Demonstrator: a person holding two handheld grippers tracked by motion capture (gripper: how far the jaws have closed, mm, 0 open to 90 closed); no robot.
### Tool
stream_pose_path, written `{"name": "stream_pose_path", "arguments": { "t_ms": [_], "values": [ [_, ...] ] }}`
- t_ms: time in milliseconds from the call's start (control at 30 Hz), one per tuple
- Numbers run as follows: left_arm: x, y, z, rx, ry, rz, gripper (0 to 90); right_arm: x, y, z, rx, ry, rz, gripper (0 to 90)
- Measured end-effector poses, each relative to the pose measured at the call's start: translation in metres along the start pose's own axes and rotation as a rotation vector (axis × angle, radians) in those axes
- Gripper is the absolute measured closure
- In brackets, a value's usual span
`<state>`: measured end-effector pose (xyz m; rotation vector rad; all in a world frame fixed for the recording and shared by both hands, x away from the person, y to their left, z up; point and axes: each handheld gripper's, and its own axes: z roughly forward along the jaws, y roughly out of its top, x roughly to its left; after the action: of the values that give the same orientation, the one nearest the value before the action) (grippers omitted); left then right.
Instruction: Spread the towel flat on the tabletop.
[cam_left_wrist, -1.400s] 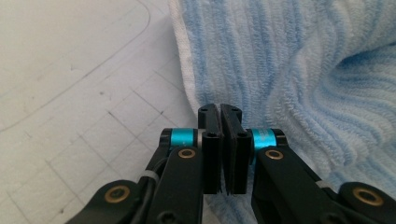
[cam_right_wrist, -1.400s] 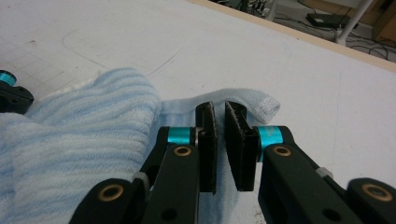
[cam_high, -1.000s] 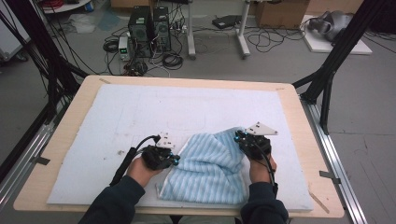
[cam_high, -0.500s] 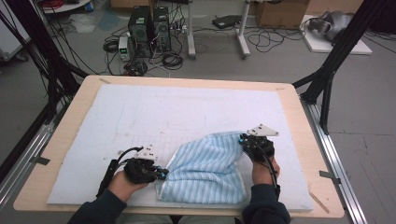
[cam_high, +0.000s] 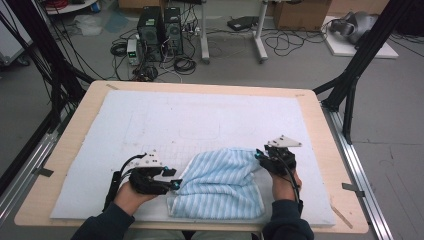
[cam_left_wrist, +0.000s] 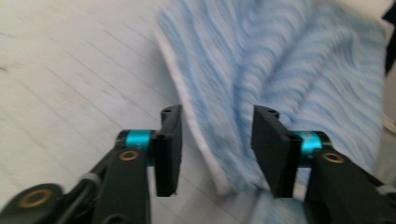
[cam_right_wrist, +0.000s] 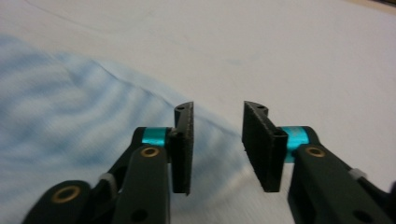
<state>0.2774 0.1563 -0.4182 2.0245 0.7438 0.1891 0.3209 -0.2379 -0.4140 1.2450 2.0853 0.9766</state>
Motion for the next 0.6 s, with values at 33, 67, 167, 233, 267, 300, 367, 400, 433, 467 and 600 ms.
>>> {"name": "stream_pose_path", "arguments": {
  "t_ms": [33, 67, 167, 233, 267, 300, 367, 400, 433, 467, 600],
  "values": [
    [0.002, 0.001, -0.001, -0.022, 0.020, 0.003, 48.0, 0.003, 0.007, 0.004, 0.001, 0.023, -0.013, 57.0],
    [0.005, 0.002, -0.003, -0.041, 0.039, -0.004, 46.3, 0.007, 0.014, 0.009, 0.003, 0.054, -0.018, 55.3],
    [0.013, 0.002, -0.006, -0.068, 0.071, -0.023, 44.2, 0.020, 0.034, 0.024, 0.026, 0.110, -0.067, 52.5],
    [0.018, 0.002, -0.008, -0.083, 0.093, -0.030, 43.3, 0.028, 0.047, 0.038, 0.055, 0.149, -0.091, 51.1],
    [0.019, 0.002, -0.009, -0.089, 0.099, -0.032, 43.0, 0.031, 0.052, 0.044, 0.069, 0.173, -0.102, 50.1],
    [0.021, 0.001, -0.010, -0.096, 0.107, -0.033, 42.8, 0.033, 0.056, 0.049, 0.081, 0.187, -0.109, 50.0],
    [0.026, 0.000, -0.013, -0.100, 0.127, -0.039, 42.4, 0.041, 0.063, 0.064, 0.121, 0.227, -0.134, 50.0],
    [0.027, 0.000, -0.014, -0.104, 0.131, -0.043, 42.2, 0.045, 0.065, 0.069, 0.136, 0.243, -0.141, 50.0],
    [0.029, -0.001, -0.015, -0.108, 0.143, -0.050, 42.0, 0.048, 0.067, 0.073, 0.146, 0.246, -0.152, 50.0],
    [0.031, -0.002, -0.016, -0.108, 0.154, -0.048, 41.6, 0.052, 0.069, 0.078, 0.161, 0.261, -0.161, 50.0],
    [0.040, -0.004, -0.023, -0.128, 0.190, -0.071, 39.2, 0.066, 0.069, 0.089, 0.198, 0.331, -0.185, 50.0]
  ]
}}
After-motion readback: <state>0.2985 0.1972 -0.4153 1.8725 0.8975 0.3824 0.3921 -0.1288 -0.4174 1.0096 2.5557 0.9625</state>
